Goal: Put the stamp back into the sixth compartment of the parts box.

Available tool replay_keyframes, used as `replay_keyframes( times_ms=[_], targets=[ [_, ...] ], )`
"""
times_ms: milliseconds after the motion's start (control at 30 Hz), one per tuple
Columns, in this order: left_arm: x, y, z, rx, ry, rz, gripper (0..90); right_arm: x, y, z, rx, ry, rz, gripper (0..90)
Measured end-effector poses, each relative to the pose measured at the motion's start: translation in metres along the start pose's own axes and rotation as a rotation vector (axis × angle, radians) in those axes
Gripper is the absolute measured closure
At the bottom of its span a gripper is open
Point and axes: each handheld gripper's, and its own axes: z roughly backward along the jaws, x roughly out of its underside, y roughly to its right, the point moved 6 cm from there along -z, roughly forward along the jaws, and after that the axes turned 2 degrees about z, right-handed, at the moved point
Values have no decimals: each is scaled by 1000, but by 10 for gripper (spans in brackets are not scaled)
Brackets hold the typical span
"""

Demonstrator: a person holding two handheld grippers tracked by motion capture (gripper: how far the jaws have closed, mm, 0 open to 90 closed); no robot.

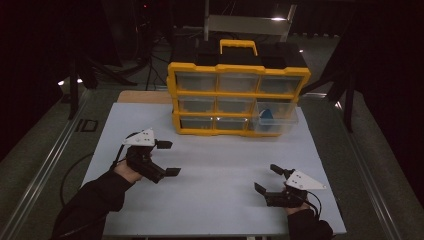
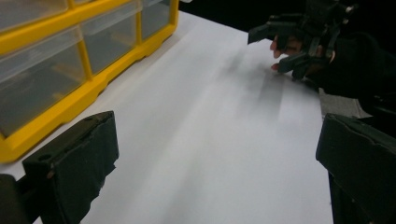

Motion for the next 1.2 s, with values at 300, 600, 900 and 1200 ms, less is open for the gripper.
replay_keyframes(
  times_ms=[300,600,900,1200],
  targets=[
    [25,0,18,-38,12,3,2,0,0,0,0,-4,-2,109],
    [53,1,33,-62,8,28,2,0,-1,-1,-3,-5,-1,109],
    [78,-1,46,-130,30,58,2,0,-1,-2,-5,-7,-1,109],
    [100,-2,52,-154,59,106,3,1,-1,-4,-10,-8,0,109]
  ],
)
